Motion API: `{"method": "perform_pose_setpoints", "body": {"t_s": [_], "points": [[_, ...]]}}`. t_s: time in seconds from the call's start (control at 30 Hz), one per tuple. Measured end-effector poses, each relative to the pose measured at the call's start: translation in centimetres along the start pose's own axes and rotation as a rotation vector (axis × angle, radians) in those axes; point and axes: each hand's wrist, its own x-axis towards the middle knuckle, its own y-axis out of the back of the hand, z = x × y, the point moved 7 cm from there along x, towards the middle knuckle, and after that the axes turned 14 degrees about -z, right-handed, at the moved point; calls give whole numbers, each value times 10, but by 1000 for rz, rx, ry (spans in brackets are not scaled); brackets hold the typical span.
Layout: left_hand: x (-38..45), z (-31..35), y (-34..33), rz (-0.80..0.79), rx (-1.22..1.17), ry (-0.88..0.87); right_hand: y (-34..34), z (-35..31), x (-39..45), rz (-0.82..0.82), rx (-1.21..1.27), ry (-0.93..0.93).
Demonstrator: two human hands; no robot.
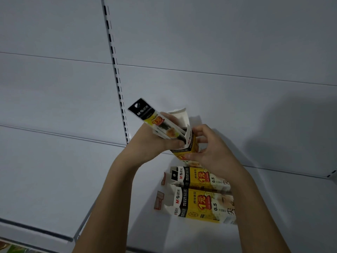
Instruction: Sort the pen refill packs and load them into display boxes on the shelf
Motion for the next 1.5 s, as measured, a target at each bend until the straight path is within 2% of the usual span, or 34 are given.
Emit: {"method": "perform_pose_setpoints", "body": {"t_s": [0.1, 0.27, 0.33, 0.43, 0.53, 0.67, 0.77, 0.87, 1.0, 1.13, 1.27, 1.4, 1.5], "points": [[-1, 7, -1, 6, -47, 42, 2, 0, 1, -5, 21, -3], [1, 16, 6, 208, 85, -15, 0, -1, 7, 3, -36, -4], [1, 9, 8, 335, 159, -5, -3, -2, 9, 4, -62, 9], [-7, 5, 8, 497, 146, -91, -6, -4, 11, 16, -84, 11], [-14, 5, 10, 552, 144, -187, -6, -4, 12, 28, -89, 12], [-18, 6, 12, 600, 215, -217, -9, -5, 12, 13, -88, 12], [-23, 4, 11, 619, 234, -244, -10, -6, 11, 8, -95, 6], [-24, 3, 8, 590, 257, -200, -10, -7, 10, 13, -98, 2], [-26, -2, 11, 581, 151, -197, -12, -8, 10, 22, -95, 10], [-29, 4, 7, 569, 355, -221, -11, -6, 9, 40, -75, 11], [-34, -1, -1, 604, 385, -257, -14, -7, 8, 65, -90, 24], [-29, -12, -4, 519, 500, -129, -15, -7, 7, 89, -80, 25], [-27, -13, 5, 518, 419, -68, -19, -9, 8, 88, -85, 26]]}}
